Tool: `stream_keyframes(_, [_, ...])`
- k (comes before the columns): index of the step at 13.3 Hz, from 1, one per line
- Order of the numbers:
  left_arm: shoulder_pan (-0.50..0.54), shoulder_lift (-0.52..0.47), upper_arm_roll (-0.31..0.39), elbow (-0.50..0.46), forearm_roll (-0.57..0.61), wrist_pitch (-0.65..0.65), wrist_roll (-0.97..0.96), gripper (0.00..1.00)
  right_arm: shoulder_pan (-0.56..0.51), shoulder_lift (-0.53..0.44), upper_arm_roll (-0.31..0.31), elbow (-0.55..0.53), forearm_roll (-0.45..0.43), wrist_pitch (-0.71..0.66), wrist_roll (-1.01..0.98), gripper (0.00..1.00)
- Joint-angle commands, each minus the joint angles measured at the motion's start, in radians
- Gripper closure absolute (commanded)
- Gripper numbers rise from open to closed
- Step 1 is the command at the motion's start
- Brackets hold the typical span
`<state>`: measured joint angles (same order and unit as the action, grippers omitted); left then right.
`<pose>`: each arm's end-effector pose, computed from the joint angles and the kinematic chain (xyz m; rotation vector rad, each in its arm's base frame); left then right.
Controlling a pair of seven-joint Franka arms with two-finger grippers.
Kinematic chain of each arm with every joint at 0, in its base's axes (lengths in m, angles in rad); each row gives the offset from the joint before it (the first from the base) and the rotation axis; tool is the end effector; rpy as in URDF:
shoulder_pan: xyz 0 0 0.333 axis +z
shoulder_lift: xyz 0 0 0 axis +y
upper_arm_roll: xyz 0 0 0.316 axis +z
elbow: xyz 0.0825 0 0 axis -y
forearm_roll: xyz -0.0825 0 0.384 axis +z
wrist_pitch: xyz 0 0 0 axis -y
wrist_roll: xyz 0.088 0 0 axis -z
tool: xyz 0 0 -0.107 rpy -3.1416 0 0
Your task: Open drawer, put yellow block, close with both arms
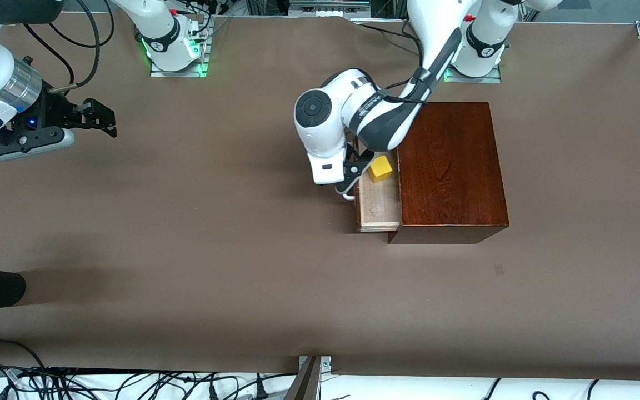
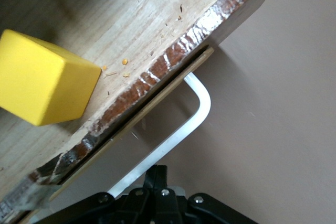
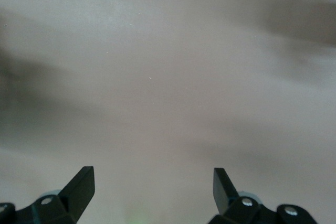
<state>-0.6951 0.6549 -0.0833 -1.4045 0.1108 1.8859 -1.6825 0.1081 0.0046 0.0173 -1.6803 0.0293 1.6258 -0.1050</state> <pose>0.5146 -0.4807 0.3066 -2.6856 -1.2537 0.0146 0.5516 0.0725 0.5749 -3.0914 -0.3538 0.0924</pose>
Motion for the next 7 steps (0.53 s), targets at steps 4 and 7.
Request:
stream_keyframes(4, [0.072,-0.132,0.016,-0.183,0.058,-0.019,0.076,1.00,-0.018,-0.017,-0.051,0.017,0.021,-0.046,-0.021,0.00])
stream_keyframes(7, [0.088,-0.150,0.016,-0.211,0.070,-0.030,0.112,1.00,-0.016,0.001,-0.056,0.056,0.017,-0.087,-0.033,0.00])
